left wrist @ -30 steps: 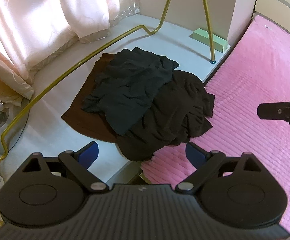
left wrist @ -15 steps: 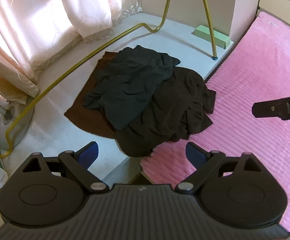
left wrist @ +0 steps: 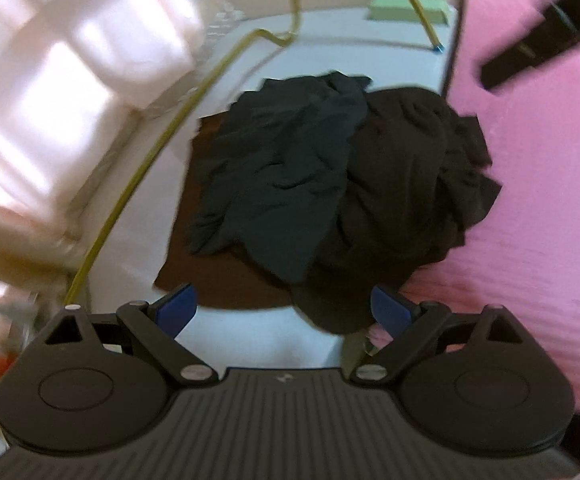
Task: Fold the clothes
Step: 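Grasp the dark green shirt with the left gripper while the right gripper grasps it too, then lift the dark green shirt with both grippers and carry it onto the pink bed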
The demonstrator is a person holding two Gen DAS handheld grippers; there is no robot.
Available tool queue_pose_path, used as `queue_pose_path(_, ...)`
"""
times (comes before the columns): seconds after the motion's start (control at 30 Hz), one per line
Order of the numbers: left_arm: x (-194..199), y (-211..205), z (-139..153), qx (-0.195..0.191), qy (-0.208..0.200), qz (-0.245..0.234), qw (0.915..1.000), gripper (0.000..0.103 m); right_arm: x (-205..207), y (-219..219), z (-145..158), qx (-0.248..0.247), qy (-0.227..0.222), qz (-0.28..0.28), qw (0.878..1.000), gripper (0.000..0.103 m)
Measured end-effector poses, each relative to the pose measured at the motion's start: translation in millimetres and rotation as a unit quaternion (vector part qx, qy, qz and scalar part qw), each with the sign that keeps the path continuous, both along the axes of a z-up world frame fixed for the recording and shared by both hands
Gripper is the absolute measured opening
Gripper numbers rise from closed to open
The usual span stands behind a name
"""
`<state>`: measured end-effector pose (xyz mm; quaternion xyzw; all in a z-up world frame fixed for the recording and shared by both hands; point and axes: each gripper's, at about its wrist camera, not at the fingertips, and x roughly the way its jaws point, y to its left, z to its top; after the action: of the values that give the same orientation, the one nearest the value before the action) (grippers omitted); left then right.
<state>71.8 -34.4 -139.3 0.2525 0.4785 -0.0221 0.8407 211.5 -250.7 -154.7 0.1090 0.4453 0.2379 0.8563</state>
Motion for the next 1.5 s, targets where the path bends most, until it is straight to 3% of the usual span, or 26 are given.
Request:
queue_pose_path(0.17, 53, 13, -81, 0.022, 0.027, -0.068, 0.9971, 0.081, 66, 30, -79, 0.05, 0.005, -0.027, 0.998, 0.102)
queue_pose_path(0.3, 81, 19, -141, 0.067, 0.045, -0.129, 0.9884, 0.072, 114, 48, -138, 0.072, 0.027, -0.055, 0.996, 0.102)
queue_pose_path(0.4, 97, 29, -169, 0.076, 0.052, -0.135, 0.9866, 0.071, 137, 56, -163, 0.091, 0.043, -0.069, 0.993, 0.102)
queue_pose_path(0.5, 101, 39, -176, 0.065, 0.053, -0.142, 0.9862, 0.071, 156, 65, -180, 0.102, 0.053, -0.074, 0.991, 0.101)
queue_pose_path(0.53, 101, 41, -175, 0.064, 0.054, -0.147, 0.9855, 0.068, 161, 68, -183, 0.1, 0.055, -0.078, 0.99, 0.087)
queue_pose_path(0.57, 100, 42, -173, 0.062, 0.057, -0.153, 0.9847, 0.055, 165, 68, -184, 0.092, 0.057, -0.089, 0.99, 0.067)
queue_pose_path(0.6, 100, 43, -170, 0.061, 0.058, -0.156, 0.9841, 0.049, 167, 67, -182, 0.088, 0.06, -0.098, 0.99, 0.062)
queue_pose_path(0.67, 98, 44, -160, 0.061, 0.053, -0.155, 0.9845, 0.025, 162, 62, -171, 0.095, 0.053, -0.103, 0.989, 0.028)
queue_pose_path(0.73, 98, 46, -146, 0.057, 0.047, -0.149, 0.986, 0.017, 152, 53, -153, 0.103, 0.034, -0.098, 0.989, 0.02)
queue_pose_path(0.87, 94, 46, -102, 0.046, 0.018, -0.142, 0.9887, 0.012, 127, 24, -107, 0.136, 0.007, -0.095, 0.986, 0.012)
queue_pose_path(1.13, 40, 4, 18, -0.014, -0.044, -0.153, 0.9871, 0.011, 41, -79, -25, 0.171, -0.007, -0.131, 0.977, 0.011)
queue_pose_path(1.23, 11, -26, 42, -0.047, -0.037, -0.165, 0.9845, 0.01, 7, -116, -23, 0.157, 0.013, -0.154, 0.975, 0.011)
queue_pose_path(1.33, -17, -65, 47, -0.066, -0.024, -0.191, 0.9791, 0.01, -28, -151, -25, 0.137, 0.027, -0.177, 0.974, 0.013)
queue_pose_path(1.37, -22, -78, 44, -0.074, -0.016, -0.198, 0.9772, 0.01, -40, -162, -27, 0.138, 0.041, -0.187, 0.972, 0.031)
queue_pose_path(1.4, -27, -89, 40, -0.081, -0.008, -0.204, 0.9756, 0.01, -49, -172, -32, 0.138, 0.059, -0.2, 0.968, 0.042)
queue_pose_path(1.43, -30, -96, 36, -0.087, -0.001, -0.207, 0.9745, 0.01, -58, -181, -35, 0.136, 0.071, -0.211, 0.965, 0.065)
queue_pose_path(1.47, -32, -103, 32, -0.092, 0.006, -0.21, 0.9734, 0.01, -66, -185, -37, 0.137, 0.073, -0.214, 0.964, 0.076)
queue_pose_path(1.5, -34, -106, 30, -0.095, 0.01, -0.211, 0.9727, 0.01, -72, -190, -37, 0.142, 0.074, -0.214, 0.964, 0.076)
